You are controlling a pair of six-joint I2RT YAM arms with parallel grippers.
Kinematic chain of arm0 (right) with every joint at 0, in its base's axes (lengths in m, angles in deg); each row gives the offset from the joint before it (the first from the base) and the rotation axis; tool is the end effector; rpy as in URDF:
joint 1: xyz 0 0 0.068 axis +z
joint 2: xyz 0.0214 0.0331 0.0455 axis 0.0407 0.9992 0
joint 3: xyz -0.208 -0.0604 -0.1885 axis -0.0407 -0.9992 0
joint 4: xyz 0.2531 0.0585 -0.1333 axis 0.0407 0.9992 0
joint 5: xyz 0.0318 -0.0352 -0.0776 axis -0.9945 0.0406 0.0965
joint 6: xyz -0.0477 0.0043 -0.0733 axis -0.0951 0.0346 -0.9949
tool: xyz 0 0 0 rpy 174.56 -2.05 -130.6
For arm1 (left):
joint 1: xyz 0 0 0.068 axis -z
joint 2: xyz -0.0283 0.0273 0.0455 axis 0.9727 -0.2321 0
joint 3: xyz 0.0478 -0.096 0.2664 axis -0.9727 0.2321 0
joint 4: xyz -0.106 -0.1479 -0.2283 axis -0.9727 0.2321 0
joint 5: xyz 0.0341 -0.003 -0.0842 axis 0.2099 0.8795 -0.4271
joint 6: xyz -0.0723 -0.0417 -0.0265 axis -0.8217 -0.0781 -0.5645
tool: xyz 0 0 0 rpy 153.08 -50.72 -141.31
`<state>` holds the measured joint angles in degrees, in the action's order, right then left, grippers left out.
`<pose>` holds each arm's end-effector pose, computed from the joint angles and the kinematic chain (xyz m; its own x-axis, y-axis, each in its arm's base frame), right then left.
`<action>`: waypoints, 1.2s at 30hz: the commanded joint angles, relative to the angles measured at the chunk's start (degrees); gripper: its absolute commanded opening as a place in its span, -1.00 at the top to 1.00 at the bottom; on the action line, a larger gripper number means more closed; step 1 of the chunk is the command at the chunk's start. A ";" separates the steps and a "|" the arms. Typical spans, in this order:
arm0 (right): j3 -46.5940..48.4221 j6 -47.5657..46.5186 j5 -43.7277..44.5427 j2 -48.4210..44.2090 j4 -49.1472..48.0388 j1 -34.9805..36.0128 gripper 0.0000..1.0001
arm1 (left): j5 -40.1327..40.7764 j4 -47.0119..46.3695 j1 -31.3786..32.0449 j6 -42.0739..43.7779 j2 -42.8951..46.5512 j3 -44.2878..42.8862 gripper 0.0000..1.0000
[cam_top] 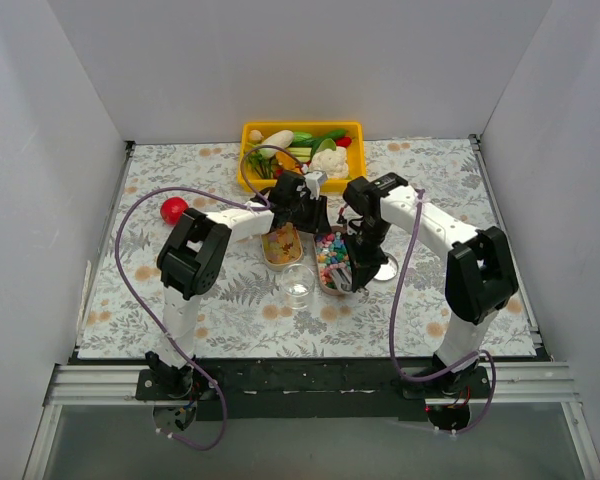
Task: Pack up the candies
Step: Move the storage box to the center of the board, then scoop the fake candies from the storage box.
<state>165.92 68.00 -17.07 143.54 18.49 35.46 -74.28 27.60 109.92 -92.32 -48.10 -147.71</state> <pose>0.2806 0.2130 0.2118 -0.9464 -0.3007 0.1180 -0.2544 0.9188 0.3017 0.4199 -0.3124 0.1249 -0.9379 -0.2727 -0.2146 -0.0233 0.6666 -0.7451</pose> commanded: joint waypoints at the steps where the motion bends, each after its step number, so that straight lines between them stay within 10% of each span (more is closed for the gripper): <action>1: 3.43 -0.10 0.54 4.38 1.43 0.19 0.97 | 0.86 -0.91 0.58 1.59 3.61 0.11 0.34; 20: 16.88 1.04 7.04 17.92 1.08 -2.19 0.97 | 0.68 -1.70 0.93 2.82 4.31 1.25 0.42; 36: 7.41 3.76 14.69 16.08 -13.94 -2.01 0.97 | -2.04 -1.09 0.93 0.63 3.44 0.46 0.47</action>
<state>177.24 69.86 -10.69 160.37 12.70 33.99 -73.37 25.83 110.47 -90.86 -48.10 -147.01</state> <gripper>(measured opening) 0.077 0.272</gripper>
